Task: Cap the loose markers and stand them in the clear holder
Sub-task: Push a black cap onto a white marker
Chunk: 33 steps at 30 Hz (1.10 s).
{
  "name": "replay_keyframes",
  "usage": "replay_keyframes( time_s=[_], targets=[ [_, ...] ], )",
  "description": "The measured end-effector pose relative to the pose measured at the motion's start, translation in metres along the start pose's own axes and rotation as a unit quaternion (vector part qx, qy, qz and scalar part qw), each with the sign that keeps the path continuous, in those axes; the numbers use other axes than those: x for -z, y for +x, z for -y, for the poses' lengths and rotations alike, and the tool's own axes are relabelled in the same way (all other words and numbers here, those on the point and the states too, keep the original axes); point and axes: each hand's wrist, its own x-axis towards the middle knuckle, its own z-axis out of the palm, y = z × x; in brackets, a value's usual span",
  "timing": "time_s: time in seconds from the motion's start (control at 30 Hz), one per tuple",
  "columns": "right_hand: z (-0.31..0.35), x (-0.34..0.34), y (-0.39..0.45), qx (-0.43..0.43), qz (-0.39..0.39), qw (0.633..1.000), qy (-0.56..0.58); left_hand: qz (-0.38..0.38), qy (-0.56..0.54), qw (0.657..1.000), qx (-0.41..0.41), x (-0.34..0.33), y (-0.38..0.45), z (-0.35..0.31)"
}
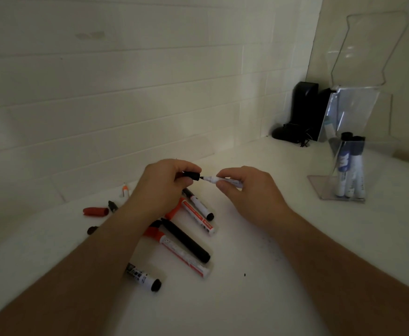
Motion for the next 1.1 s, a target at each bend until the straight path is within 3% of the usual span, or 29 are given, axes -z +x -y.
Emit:
replay_keyframes(
  time_s=[0.27,0.57,0.77,1.1],
  targets=[
    [0.004,-0.004,-0.001,0.006,0.001,1.000,-0.004,0.015,0.036,0.998,-0.045,-0.006,-0.005,-0.015],
    [0.004,-0.006,0.000,0.008,-0.018,0.999,-0.041,0.038,0.016,0.999,-0.012,-0.005,-0.007,-0.018],
    [0.011,-0.005,0.001,-0.036,-0.034,0.999,-0.004,0.010,0.009,1.000,-0.017,-0.007,-0.004,-0.024],
    [0.013,0.003,-0.001,-0.084,0.027,0.996,0.011,0.030,0.049,0.998,-0.023,-0.009,-0.004,-0.026]
  ],
)
